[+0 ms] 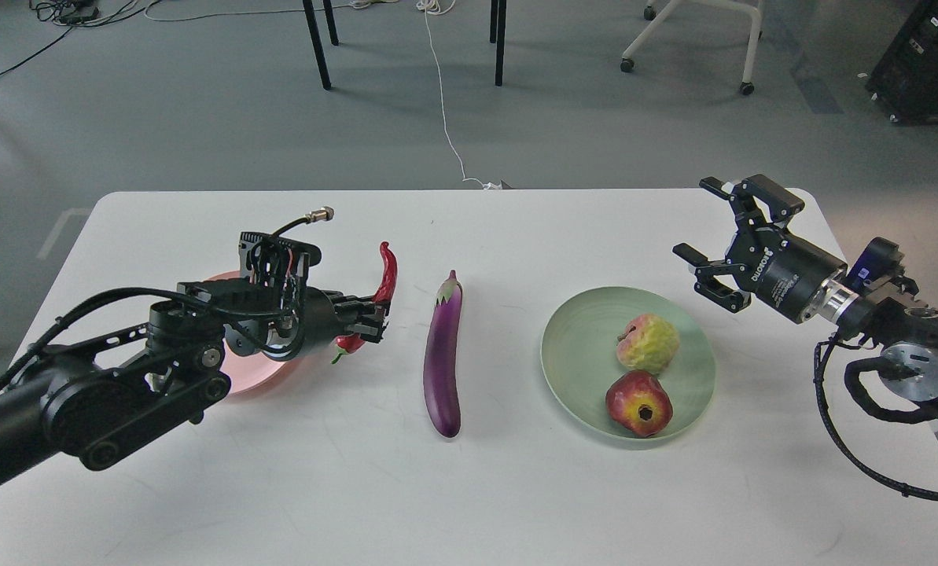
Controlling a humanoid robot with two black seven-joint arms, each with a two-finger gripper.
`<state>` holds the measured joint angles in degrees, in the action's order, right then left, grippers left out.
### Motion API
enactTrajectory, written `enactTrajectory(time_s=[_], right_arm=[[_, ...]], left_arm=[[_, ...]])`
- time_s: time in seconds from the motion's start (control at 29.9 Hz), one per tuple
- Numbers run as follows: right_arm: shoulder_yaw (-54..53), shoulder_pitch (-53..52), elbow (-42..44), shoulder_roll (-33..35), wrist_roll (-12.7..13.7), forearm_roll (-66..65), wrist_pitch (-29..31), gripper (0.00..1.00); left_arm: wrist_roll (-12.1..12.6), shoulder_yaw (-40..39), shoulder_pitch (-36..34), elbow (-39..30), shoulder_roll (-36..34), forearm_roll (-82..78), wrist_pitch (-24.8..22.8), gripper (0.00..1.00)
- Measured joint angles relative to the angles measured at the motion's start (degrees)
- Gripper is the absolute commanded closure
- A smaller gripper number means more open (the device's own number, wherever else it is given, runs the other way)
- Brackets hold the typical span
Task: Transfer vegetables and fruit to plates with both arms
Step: 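Drop the chili onto the pink plate and reach for the eggplant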
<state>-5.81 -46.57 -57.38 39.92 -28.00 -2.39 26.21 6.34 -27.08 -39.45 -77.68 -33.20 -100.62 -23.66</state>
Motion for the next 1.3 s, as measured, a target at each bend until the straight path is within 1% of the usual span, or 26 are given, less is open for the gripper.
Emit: enactTrajectory(time_s=[0.13, 0.2, 0.27, 0.3, 0.37, 0.4, 0.47, 0.6, 0.74, 0.84, 0.9, 0.97, 1.04, 1.1, 1.2, 1.3], right_arm=[[0.00, -0.01, -0.11, 0.00, 0.00, -0.12, -0.01, 0.03], [0.00, -0.01, -0.10, -0.10, 0.00, -0.20, -0.01, 0.03], [0.02, -0.01, -0.09, -0.30, 0.00, -0.29, -0.02, 0.03], [0.03, -0.01, -0.08, -0.36, 0.00, -0.31, -0.01, 0.03], [0.03, 0.03, -0.08, -0.43, 0.00, -0.39, -0.02, 0.03], [0.03, 0.03, -0.08, -0.44, 0.00, -0.40, -0.01, 0.03], [0.03, 0.03, -0.08, -0.44, 0.00, -0.42, -0.02, 0.03], [0.03, 0.02, -0.29, -0.09, 0.00, -0.42, -0.02, 0.03], [-0.16, 0.02, -0.37, -0.03, 0.00, -0.45, -0.02, 0.03], [-0.31, 0.01, -0.35, -0.03, 0.00, -0.50, -0.01, 0.03], [-0.34, 0.03, -0.23, 0.00, 0.00, -0.56, -0.02, 0.03], [-0.35, 0.15, -0.24, 0.01, 0.00, -0.59, -0.02, 0.03], [-0.35, 0.22, -0.24, 0.06, 0.00, -0.59, -0.02, 0.03], [-0.36, 0.24, -0.31, 0.15, 0.00, -0.60, -0.01, 0.03], [-0.36, 0.27, -0.35, 0.76, 0.00, -0.60, -0.02, 0.03], [-0.48, 0.33, -0.40, 0.99, 0.00, -0.60, -0.02, 0.03]], left_arm=[[-4.48, 0.65, -0.19, 0.37, -8.42, 0.80, 0.01, 0.86], [-6.44, 0.99, 0.62, 1.03, -12.10, 0.91, 0.07, 0.80], [-7.71, 1.10, 2.16, 1.63, -14.53, 0.95, 0.19, 0.65], [-8.17, 1.11, 3.26, 1.93, -15.32, 0.96, 0.31, 0.53], [-8.74, 1.11, 4.75, 2.78, -15.96, 0.96, 0.61, 0.24], [-8.89, 1.11, 5.18, 3.37, -16.06, 0.96, 1.06, 0.17], [-9.14, 1.11, 5.59, 4.26, -16.16, 0.96, 2.27, 0.10], [-9.85, 1.03, 5.64, 4.69, -16.20, 1.01, 3.15, 0.04], [-9.94, 0.72, 3.96, 3.75, -15.04, 2.25, 3.14, 0.04], [-9.12, 0.61, 1.79, 0.43, -12.08, 3.03, 3.05, 0.04], [-7.55, 0.61, 0.40, -2.20, -8.84, 3.20, 3.02, 0.04], [-4.94, 0.61, -0.74, -3.96, -4.76, 3.28, 2.94, 0.04], [-2.25, 0.64, -1.41, -4.72, 0.07, 3.31, 2.67, 0.04], [-0.37, 0.85, -1.55, -4.74, 4.37, 3.25, 2.15, 0.04], [1.35, 1.35, -1.32, -3.64, 8.91, 2.65, 1.76, 0.04], [1.92, 3.73, -1.09, -1.45, 10.65, 1.44, 1.74, 0.04]])
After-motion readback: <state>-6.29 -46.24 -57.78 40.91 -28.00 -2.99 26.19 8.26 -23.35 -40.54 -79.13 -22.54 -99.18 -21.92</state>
